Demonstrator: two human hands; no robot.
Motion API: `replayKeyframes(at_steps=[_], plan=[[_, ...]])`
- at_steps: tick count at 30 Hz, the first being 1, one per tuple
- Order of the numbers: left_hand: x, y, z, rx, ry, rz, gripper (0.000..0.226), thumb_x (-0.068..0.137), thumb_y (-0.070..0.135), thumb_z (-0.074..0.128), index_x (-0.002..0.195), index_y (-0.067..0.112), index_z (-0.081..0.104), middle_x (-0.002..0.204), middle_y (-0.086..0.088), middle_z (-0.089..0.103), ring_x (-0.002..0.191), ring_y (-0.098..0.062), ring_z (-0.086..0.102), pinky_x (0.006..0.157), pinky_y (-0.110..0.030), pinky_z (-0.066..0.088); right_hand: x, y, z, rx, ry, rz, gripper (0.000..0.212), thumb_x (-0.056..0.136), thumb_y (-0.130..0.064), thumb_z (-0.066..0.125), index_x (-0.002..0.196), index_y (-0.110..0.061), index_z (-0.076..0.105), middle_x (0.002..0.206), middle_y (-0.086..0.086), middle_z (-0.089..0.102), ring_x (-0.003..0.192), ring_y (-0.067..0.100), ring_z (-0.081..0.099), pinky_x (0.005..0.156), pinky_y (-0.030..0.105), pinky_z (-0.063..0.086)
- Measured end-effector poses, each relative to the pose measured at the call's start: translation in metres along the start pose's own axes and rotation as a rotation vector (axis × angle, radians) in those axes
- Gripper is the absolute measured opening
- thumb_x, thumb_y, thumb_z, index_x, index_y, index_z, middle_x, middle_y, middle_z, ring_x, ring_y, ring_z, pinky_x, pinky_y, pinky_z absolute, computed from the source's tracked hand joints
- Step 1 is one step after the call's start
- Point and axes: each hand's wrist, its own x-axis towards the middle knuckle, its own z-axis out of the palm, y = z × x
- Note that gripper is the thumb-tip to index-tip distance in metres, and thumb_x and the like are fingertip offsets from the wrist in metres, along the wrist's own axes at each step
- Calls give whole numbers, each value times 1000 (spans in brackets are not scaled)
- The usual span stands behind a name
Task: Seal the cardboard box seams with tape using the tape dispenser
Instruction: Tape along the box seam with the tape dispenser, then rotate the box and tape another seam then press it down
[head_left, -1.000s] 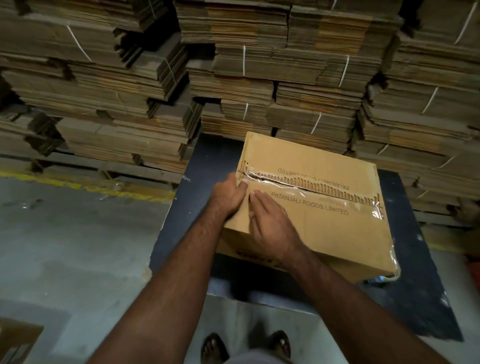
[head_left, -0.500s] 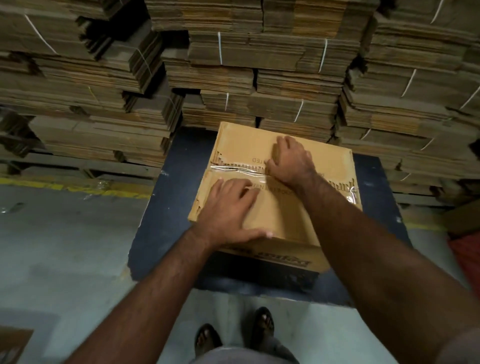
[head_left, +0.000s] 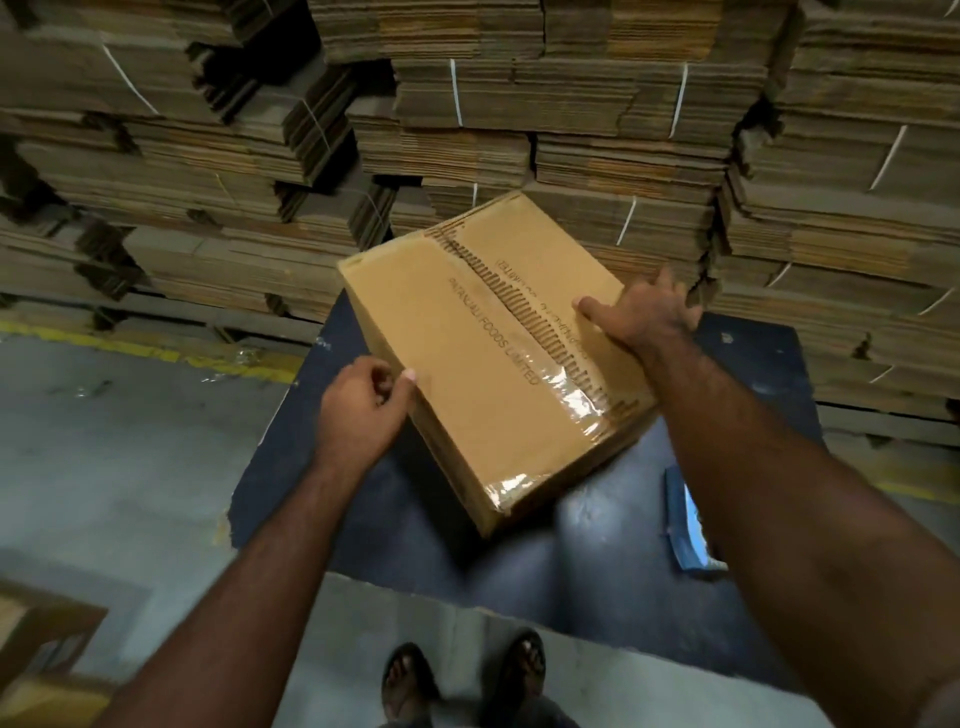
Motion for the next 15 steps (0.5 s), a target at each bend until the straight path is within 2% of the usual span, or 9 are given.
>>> replayKeyframes(at_steps=[2,4,6,10,13,15], plan=[[-2,18,15,-145,-40,-133,40,93,46,63,116,12,63,110,-4,65,94,-17,61,79,-27,45,2,12,8,227,-56,24,82,82,-71,56,142,-16,45,145,16,38,127,37,42,102,54,39],[3,33,27,-226,-51,-227,54,89,51,64,126,12,59,123,-5,61,107,-20,61,90,-35,51,1,20,10,442,-103,35,68,81,-63,64,132,-20,50,130,10,52,107,29,55,84,46,50],[13,44,32,-193,-74,-254,67,84,56,65,133,13,54,131,-6,56,115,-24,58,96,-45,52,-1,28,8,479,-114,15,61,82,-58,68,128,-20,55,123,8,60,99,24,57,75,40,49],[37,65,30,5,-158,-161,75,84,49,71,145,17,42,142,-9,45,127,-29,49,104,-46,46,-26,53,3,464,-79,61,64,81,-57,70,129,-17,55,124,7,61,109,27,59,77,35,46],[54,71,33,93,-226,-43,76,85,44,73,149,23,38,148,-9,41,132,-30,45,107,-48,43,-61,72,16,537,-42,140,73,76,-59,72,130,-16,48,126,7,57,114,28,57,88,45,52],[58,72,41,99,-260,-15,73,86,42,73,148,25,39,149,-8,40,132,-29,45,105,-48,45,-82,83,31,587,-14,129,76,76,-58,72,133,-16,44,128,7,56,116,28,56,91,43,51]])
